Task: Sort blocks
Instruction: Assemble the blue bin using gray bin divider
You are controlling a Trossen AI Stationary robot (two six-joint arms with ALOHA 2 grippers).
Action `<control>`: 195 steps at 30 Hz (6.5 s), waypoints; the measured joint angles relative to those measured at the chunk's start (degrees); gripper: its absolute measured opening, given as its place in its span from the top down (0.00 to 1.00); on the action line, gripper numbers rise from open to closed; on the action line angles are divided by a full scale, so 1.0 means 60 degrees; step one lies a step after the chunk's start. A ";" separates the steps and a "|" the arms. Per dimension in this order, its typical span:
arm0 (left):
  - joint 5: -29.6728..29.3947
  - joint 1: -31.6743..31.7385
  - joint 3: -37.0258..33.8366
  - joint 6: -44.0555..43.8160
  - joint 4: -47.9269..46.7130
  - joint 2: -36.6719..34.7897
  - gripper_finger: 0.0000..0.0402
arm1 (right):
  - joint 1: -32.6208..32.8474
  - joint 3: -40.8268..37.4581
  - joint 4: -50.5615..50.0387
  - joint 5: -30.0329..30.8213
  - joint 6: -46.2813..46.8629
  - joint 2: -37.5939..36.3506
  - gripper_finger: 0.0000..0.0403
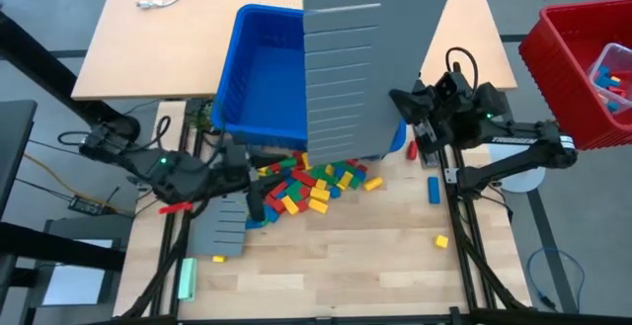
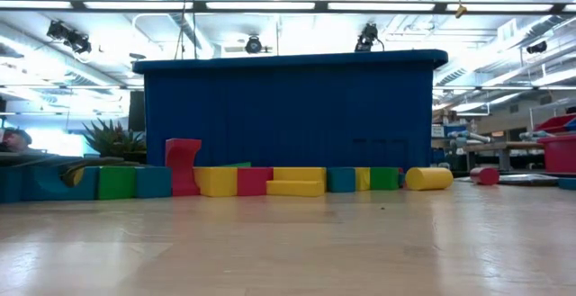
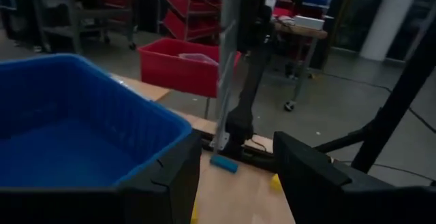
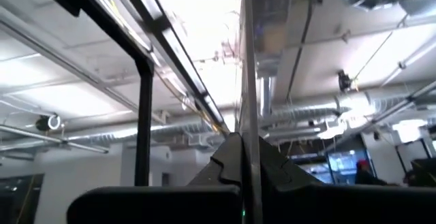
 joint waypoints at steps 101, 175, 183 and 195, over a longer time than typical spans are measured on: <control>0.3889 0.1403 -0.0004 -0.1746 -0.7531 -0.2343 0.98 | -0.0186 0.0011 -0.8978 0.0751 -0.1613 -0.6364 0.66; 0.3241 0.0374 0.0686 -0.2415 -0.9681 0.0809 0.98 | 0.1411 -0.0059 -2.1728 0.1377 -0.1561 -0.0767 0.99; 0.3031 0.0374 0.3416 -0.1655 -1.0968 0.0793 0.98 | 0.1684 0.3445 -2.2766 0.1436 -0.0860 -0.0736 1.00; 0.0929 0.1007 0.7205 0.1848 -1.2732 0.0786 0.98 | 0.1592 0.6684 -2.1840 0.3916 -0.3634 -0.0705 1.00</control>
